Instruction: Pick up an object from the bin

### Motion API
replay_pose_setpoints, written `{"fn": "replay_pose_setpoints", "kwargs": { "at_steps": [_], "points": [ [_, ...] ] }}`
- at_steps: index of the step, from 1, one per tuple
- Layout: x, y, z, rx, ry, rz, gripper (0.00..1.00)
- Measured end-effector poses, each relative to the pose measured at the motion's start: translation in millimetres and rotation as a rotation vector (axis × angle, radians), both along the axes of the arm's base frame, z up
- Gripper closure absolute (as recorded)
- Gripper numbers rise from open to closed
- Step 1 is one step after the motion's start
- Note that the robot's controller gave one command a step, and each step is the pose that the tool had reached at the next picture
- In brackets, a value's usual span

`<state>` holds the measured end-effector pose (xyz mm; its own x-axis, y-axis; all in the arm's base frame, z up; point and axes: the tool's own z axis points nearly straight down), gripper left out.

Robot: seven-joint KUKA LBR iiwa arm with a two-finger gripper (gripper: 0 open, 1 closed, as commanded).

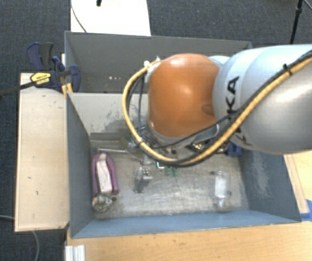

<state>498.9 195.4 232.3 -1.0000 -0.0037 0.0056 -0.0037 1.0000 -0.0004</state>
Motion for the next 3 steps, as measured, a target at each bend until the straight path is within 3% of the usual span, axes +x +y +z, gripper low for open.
{"fn": "replay_pose_setpoints", "kwargs": {
  "at_steps": [1, 2, 3],
  "points": [
    [67.7, -52, -50, 0.0, -0.009, 0.354, 0.0],
    [71.7, -67, -139, 0.011, -0.025, 0.114, 0.0],
    [74.4, -68, -135, 0.01, -0.033, 0.108, 1.0]
  ]
}}
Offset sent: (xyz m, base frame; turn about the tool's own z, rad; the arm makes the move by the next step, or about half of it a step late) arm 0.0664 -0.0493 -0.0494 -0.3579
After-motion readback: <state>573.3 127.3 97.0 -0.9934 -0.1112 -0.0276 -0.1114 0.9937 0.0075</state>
